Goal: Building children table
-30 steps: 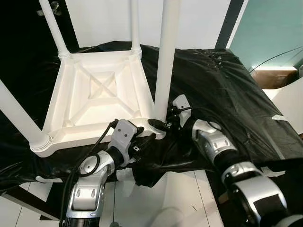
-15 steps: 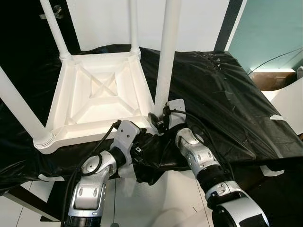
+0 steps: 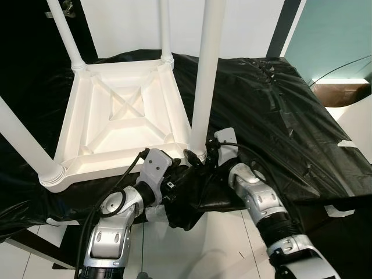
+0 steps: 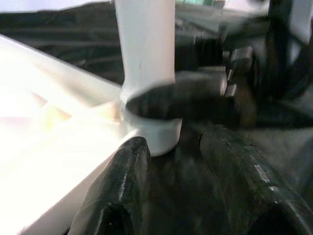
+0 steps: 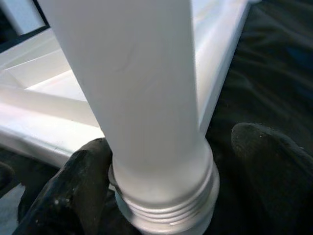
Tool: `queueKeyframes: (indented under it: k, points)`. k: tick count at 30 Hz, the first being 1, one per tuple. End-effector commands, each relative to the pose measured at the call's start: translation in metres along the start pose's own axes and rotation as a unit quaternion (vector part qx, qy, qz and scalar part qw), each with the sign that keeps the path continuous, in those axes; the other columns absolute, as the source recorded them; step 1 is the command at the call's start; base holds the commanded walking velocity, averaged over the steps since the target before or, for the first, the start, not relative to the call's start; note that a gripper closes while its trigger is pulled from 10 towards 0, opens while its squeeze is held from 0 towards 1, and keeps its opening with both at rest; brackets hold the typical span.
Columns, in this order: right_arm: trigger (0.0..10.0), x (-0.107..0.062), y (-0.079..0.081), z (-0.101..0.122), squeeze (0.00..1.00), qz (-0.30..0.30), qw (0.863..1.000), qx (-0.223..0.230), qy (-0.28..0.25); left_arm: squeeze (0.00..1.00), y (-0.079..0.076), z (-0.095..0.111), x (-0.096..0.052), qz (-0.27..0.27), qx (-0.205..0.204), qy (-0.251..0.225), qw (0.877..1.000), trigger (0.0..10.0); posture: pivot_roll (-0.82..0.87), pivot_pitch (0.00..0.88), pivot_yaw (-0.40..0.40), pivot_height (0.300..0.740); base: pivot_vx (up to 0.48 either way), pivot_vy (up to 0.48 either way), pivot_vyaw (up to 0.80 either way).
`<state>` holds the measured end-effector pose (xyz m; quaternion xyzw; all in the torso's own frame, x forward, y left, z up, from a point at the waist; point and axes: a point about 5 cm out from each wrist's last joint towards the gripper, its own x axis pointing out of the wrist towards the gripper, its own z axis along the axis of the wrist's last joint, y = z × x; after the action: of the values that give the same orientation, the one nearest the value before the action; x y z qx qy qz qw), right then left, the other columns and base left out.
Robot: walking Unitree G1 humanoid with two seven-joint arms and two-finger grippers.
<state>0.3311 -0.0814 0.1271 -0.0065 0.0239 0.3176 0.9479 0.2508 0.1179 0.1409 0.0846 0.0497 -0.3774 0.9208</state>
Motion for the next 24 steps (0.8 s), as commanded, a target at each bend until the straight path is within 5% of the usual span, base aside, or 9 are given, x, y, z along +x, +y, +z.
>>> queueKeyframes:
  k: [1,3,4,15,16,17,18,24]
  points:
    - [10.0,0.0,-0.007,0.006,1.0,0.027,1.0,-0.006,-0.013,0.0,0.002,-0.001,-0.001,0.034,-0.003,0.002,0.999,10.0,0.07,0.0,-0.027,0.74,0.0,0.0,0.0]
    - [10.0,0.0,-0.007,0.006,1.0,0.027,1.0,-0.006,-0.013,0.0,0.002,-0.001,-0.001,0.034,-0.003,0.002,0.999,10.0,0.07,0.0,-0.027,0.74,0.0,0.0,0.0]
    - [10.0,0.002,-0.011,0.01,0.0,0.06,0.998,-0.019,-0.013,0.0,0.002,0.0,-0.001,0.035,-0.003,0.002,0.999,10.0,0.07,0.0,-0.025,0.74,0.0,0.0,0.0]
    - [10.0,0.026,-0.001,0.017,0.0,0.197,0.976,-0.082,0.033,0.0,-0.008,0.003,-0.004,-0.002,-0.001,-0.002,1.0,10.0,0.1,0.0,-0.035,0.74,0.0,0.0,0.0]
    - [3.9,0.027,0.0,0.015,0.0,0.203,0.975,-0.08,0.044,0.0,-0.01,0.003,-0.004,-0.006,0.001,-0.002,1.0,10.0,0.1,0.0,-0.037,0.74,0.0,0.0,0.0]
    - [3.9,0.027,0.0,0.015,0.0,0.203,0.975,-0.08,0.044,0.0,-0.01,0.003,-0.004,-0.006,0.001,-0.002,1.0,10.0,0.1,0.0,-0.037,0.74,0.0,0.0,0.0]
    - [0.0,0.028,0.0,0.013,0.0,0.209,0.973,-0.079,0.051,0.0,-0.011,0.003,-0.004,-0.007,0.002,-0.003,1.0,10.0,0.11,0.0,-0.045,0.74,0.0,0.0,0.0]
    - [0.0,0.025,-0.004,0.003,0.0,0.223,0.969,-0.074,0.072,0.0,-0.015,0.001,-0.006,-0.012,0.002,0.001,1.0,10.0,0.12,0.0,-0.056,0.74,0.0,0.0,0.0]
